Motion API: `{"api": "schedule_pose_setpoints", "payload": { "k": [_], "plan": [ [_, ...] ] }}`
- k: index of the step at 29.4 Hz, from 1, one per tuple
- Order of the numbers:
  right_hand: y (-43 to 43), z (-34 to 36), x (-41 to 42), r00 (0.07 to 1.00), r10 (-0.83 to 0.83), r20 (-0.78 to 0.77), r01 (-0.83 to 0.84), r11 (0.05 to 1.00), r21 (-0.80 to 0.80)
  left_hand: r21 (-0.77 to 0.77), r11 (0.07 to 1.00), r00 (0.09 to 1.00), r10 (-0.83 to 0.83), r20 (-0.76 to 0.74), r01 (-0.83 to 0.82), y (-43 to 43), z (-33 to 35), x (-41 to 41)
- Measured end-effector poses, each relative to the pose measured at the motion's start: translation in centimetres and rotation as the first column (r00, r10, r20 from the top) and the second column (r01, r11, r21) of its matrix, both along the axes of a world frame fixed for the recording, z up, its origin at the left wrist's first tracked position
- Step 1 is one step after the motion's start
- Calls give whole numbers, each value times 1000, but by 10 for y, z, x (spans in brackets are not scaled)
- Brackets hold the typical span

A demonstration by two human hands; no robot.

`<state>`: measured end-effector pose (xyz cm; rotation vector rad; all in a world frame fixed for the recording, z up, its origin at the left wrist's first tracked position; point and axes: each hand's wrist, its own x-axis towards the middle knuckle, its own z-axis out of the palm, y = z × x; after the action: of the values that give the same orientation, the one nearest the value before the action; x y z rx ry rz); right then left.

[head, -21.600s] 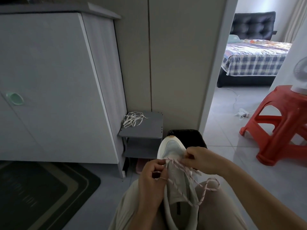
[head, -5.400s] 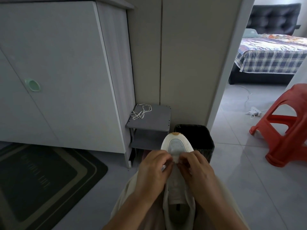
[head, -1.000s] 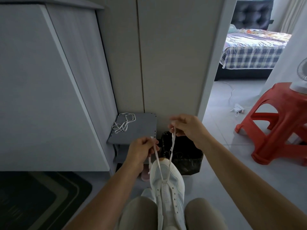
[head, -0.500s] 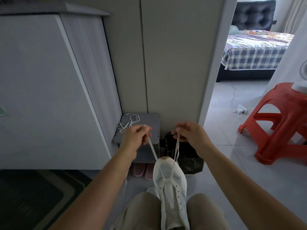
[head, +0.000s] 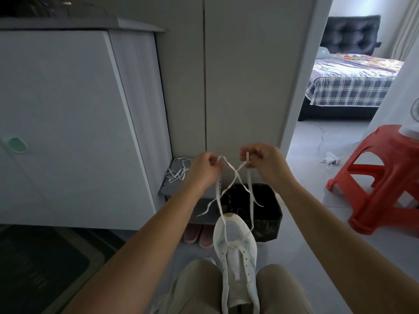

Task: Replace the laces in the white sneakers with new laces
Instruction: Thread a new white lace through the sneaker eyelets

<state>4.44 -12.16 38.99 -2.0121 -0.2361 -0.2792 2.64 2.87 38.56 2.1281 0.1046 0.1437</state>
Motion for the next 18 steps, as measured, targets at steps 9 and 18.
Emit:
{"api": "schedule_pose_setpoints", "payload": {
  "k": [9, 18],
  "plan": [
    [-5, -8, -40, 992, 37, 122, -1, 958, -287, -302, 930, 977, -208, 40, 210, -16, -27, -44],
    [-7, -6, -58, 953, 121, 279, 30, 876, -482, -369, 905, 977, -182, 114, 212, -16, -24, -49]
  ]
}}
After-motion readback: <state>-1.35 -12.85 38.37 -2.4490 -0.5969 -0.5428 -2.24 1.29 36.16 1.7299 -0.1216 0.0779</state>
